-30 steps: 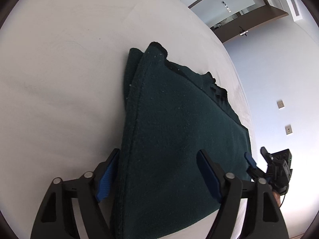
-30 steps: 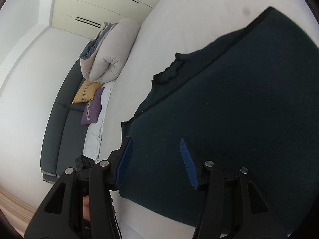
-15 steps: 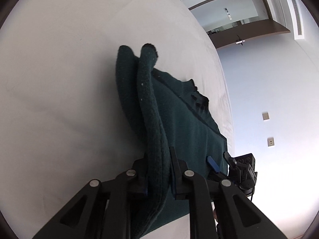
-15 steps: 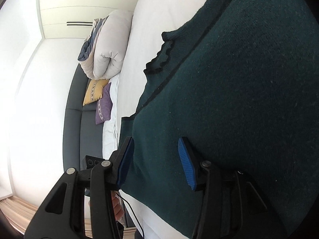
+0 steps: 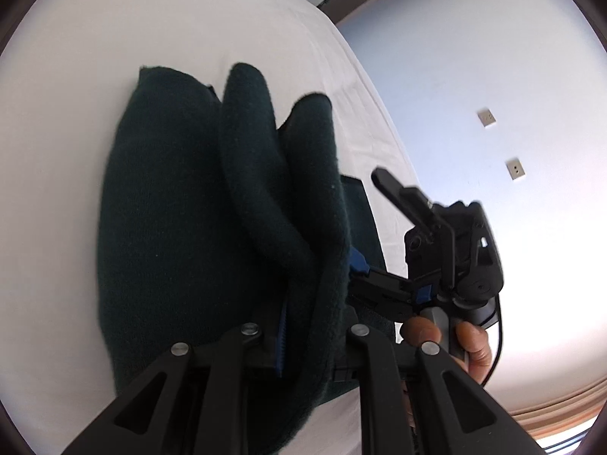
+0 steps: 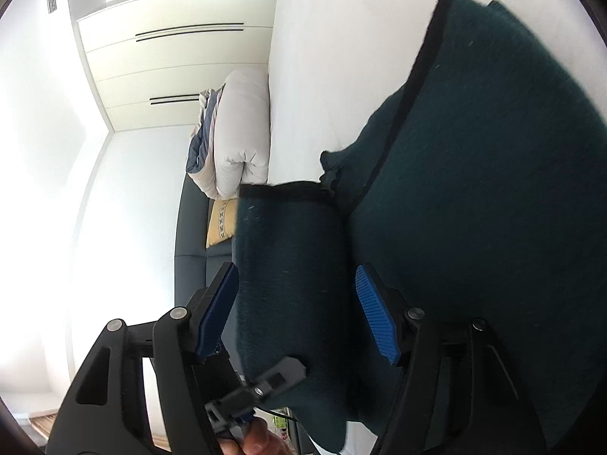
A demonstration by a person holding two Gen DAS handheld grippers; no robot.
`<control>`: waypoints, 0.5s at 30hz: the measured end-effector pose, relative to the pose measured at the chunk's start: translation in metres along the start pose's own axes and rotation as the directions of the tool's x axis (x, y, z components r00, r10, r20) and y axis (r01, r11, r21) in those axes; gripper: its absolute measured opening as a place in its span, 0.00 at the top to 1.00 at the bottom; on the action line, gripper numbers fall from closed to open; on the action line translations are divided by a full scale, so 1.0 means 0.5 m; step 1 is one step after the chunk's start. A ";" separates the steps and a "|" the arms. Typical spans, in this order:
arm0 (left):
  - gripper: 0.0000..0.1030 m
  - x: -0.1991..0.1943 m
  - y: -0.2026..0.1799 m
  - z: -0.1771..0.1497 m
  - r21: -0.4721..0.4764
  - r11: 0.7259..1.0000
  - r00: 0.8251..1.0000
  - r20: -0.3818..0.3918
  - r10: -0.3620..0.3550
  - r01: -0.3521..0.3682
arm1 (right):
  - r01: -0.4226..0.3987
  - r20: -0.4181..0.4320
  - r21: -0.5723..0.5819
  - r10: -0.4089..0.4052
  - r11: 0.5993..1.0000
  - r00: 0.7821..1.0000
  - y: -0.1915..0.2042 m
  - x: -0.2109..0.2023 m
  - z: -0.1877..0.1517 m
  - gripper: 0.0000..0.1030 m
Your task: Fold small clothes
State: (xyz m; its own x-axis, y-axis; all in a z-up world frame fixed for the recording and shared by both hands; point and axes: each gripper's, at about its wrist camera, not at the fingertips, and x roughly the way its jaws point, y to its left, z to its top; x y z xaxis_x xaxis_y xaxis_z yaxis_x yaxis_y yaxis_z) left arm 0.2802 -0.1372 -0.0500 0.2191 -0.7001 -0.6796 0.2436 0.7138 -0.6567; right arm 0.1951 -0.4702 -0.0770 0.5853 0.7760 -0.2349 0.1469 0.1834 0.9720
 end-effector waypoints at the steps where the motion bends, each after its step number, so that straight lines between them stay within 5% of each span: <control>1: 0.78 0.025 -0.007 -0.006 0.007 1.000 1.000 -0.008 0.009 -0.009 | -0.003 0.007 0.015 0.003 1.000 1.000 -0.009 -0.012 0.008 0.38; 7: 0.31 -0.031 -0.021 -0.029 -0.008 0.989 0.988 0.057 -0.146 0.146 | -0.049 0.002 0.056 0.049 0.997 0.999 -0.036 -0.051 0.032 0.38; 11: 0.27 -0.119 0.002 -0.038 0.052 0.991 0.981 0.147 -0.126 0.119 | 0.038 -0.019 0.015 -0.038 0.999 0.999 -0.013 -0.046 0.027 0.38; 15: 0.27 -0.127 0.081 -0.054 -0.020 0.995 0.987 0.132 -0.093 0.096 | 0.177 -0.054 -0.074 -0.181 0.982 0.982 0.022 -0.039 0.011 0.38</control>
State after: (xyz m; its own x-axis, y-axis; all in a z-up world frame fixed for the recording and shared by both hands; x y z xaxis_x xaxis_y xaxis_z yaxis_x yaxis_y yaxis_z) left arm 0.2508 -0.0634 -0.0422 0.3181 -0.7601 -0.5666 0.2449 0.6432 -0.7255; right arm 0.1894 -0.4867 -0.0618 0.5051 0.7617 -0.4059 0.1888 0.3614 0.9131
